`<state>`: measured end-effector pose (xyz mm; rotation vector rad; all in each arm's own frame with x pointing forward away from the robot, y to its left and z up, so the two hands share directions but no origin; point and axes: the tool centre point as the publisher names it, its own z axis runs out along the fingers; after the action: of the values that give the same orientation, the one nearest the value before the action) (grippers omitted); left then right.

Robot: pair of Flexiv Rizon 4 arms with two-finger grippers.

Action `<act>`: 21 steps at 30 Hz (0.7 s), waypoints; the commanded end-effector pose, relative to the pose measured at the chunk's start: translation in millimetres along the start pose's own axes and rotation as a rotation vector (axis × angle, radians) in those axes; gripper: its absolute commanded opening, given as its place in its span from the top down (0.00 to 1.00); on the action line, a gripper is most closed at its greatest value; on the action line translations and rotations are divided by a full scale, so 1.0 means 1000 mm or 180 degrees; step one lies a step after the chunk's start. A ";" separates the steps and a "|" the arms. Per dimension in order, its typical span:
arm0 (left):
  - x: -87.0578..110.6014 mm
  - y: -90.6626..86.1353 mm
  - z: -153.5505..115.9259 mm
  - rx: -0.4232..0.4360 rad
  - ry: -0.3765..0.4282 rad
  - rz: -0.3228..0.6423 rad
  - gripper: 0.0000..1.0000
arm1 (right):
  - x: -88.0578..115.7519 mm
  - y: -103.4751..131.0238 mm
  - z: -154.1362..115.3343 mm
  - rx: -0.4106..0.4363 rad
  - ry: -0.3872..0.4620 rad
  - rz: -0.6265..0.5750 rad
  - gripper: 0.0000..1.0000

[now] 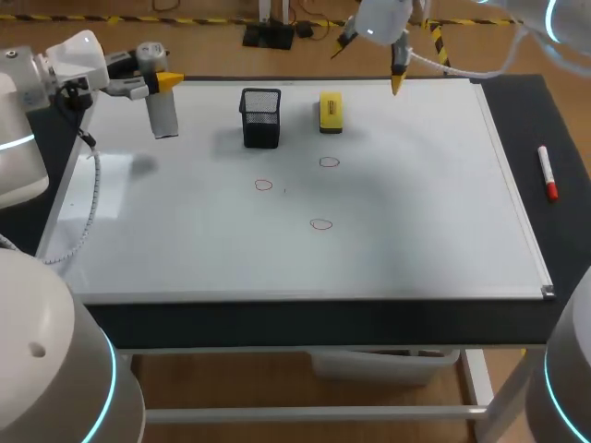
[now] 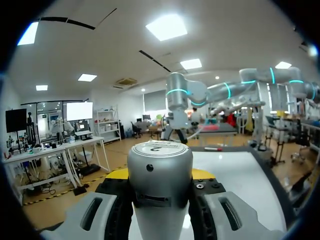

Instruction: Pick up the inspection probe, press it on each red-marked spot on the whiteboard one by one, put down the probe, pick up the eraser, and wipe off all the red marks.

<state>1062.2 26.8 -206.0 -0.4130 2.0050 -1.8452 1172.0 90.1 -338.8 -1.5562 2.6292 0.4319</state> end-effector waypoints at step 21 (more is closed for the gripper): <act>0.001 0.000 0.001 0.0008 -0.0015 0.0008 1.00 | -0.035 0.004 0.062 -0.0306 0.0828 -0.1075 0.00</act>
<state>1062.2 26.8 -206.0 -0.4130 2.0049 -1.8452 1173.6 134.5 -386.2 -2.1042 2.4175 0.3729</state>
